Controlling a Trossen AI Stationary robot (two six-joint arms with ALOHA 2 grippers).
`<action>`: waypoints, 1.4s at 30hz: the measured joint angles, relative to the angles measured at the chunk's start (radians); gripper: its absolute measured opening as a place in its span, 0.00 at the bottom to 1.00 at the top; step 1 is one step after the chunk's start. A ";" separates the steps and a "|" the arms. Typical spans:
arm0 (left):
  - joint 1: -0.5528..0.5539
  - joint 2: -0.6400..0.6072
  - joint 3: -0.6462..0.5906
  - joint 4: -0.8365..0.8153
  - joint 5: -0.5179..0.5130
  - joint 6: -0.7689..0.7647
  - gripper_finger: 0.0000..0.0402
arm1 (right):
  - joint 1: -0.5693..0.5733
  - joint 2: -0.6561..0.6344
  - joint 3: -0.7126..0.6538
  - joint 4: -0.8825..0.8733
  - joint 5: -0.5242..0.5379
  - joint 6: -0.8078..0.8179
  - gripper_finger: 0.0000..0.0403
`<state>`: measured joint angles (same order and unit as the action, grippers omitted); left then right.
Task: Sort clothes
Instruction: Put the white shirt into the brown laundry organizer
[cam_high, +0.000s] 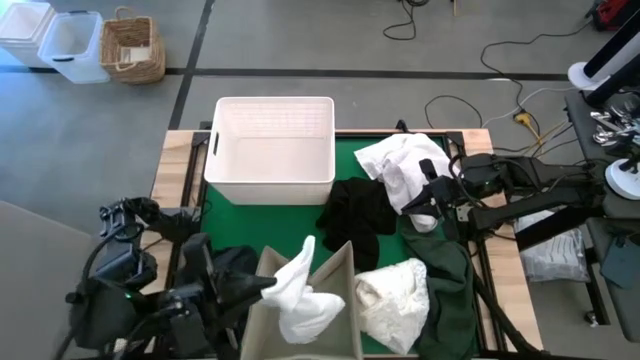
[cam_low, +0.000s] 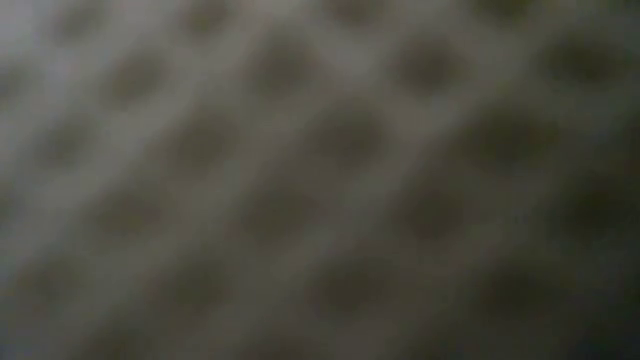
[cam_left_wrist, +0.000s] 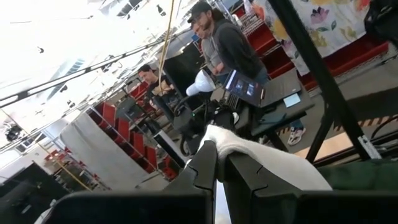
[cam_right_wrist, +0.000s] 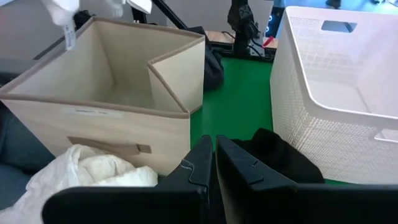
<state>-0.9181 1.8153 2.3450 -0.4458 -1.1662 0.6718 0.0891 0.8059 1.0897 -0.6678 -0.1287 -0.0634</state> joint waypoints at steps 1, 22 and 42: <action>0.004 0.000 -0.002 -0.004 0.005 -0.004 0.00 | 0.000 0.000 0.000 0.000 0.000 0.000 0.03; 0.049 0.003 -0.054 -0.171 0.082 -0.195 0.00 | 0.000 0.001 0.000 0.022 0.000 -0.016 0.03; 0.078 0.001 -0.241 -0.199 0.077 -0.314 0.00 | 0.000 0.001 0.000 0.022 0.000 -0.016 0.03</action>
<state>-0.8401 1.8160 2.1039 -0.6453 -1.0894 0.3576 0.0893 0.8072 1.0897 -0.6456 -0.1287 -0.0795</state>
